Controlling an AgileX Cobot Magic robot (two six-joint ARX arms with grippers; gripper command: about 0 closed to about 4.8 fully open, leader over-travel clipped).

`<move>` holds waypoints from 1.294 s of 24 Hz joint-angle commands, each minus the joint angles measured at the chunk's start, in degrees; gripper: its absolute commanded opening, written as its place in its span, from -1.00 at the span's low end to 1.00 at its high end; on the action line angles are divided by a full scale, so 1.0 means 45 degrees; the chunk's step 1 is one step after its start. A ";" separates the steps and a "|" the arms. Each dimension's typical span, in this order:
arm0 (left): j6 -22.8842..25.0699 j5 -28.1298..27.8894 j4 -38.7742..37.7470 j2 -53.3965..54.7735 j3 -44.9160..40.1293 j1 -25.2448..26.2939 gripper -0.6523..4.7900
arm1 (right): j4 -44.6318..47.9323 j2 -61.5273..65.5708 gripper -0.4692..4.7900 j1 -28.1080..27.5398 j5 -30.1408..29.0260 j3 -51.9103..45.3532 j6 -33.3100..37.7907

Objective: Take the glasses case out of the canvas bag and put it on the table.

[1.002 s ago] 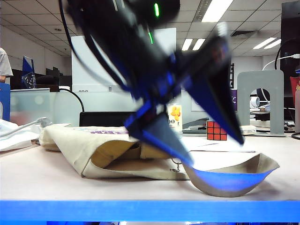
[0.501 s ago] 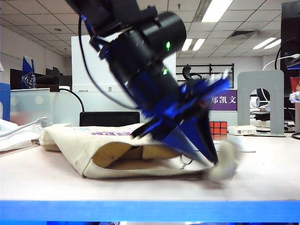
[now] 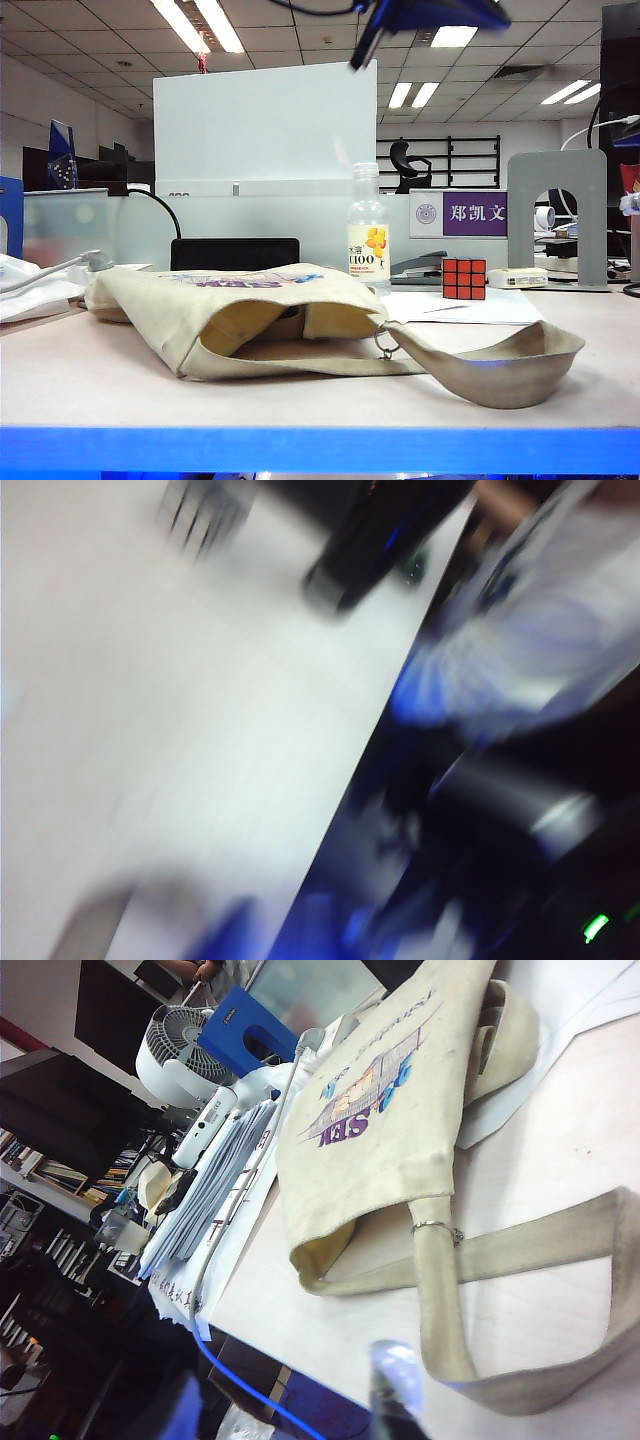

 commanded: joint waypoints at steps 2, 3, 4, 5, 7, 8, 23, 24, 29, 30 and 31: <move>0.1520 -0.1904 -0.3910 0.0087 -0.0102 0.0015 0.24 | -0.0850 0.0044 0.49 -0.0024 0.0685 0.0102 -0.0117; 0.1923 -0.2380 -0.4503 0.0063 -0.0102 -0.0068 0.29 | -0.0860 0.0058 0.48 -0.0029 0.0835 0.0107 -0.0102; 0.2210 -0.2691 -0.4862 0.0015 -0.0102 -0.0155 0.29 | -0.0865 0.0121 0.48 -0.0039 0.1088 0.0112 -0.0121; 0.2497 -0.3007 -0.5085 -0.0068 -0.0102 -0.0233 0.29 | -0.0879 0.0199 0.48 -0.0044 0.1331 0.0112 -0.0136; 0.2846 -0.3881 -0.5158 -0.0340 -0.0102 -0.0384 0.29 | -0.0899 0.0597 0.48 -0.0044 0.1710 0.0117 -0.0544; 0.3113 -0.4318 -0.5066 -0.0520 -0.0102 -0.0505 0.29 | -0.0903 0.0894 0.48 -0.0058 0.1719 0.0121 -0.0763; 0.6868 -0.5367 -0.5678 0.1302 -0.0136 -0.1583 0.30 | -0.0078 0.2705 0.48 -0.0092 0.1894 0.0515 -0.0408; 0.6955 -0.5367 -0.5678 0.1472 -0.0136 -0.1734 0.30 | -0.0092 0.2710 0.48 -0.0087 0.1894 0.0515 -0.0403; 0.6902 -0.5372 -0.5921 0.2089 -0.0146 -0.2506 0.30 | -0.0087 0.2705 0.48 -0.0092 0.1928 0.0515 -0.0408; 0.6902 -0.5498 -0.5901 0.2142 -0.0160 -0.2662 0.30 | -0.0087 0.2676 0.48 -0.0092 0.1923 0.0515 -0.0408; 0.6965 -0.5605 -0.5819 0.2200 -0.0180 -0.2841 0.30 | -0.0087 0.2637 0.48 -0.0092 0.1928 0.0515 -0.0408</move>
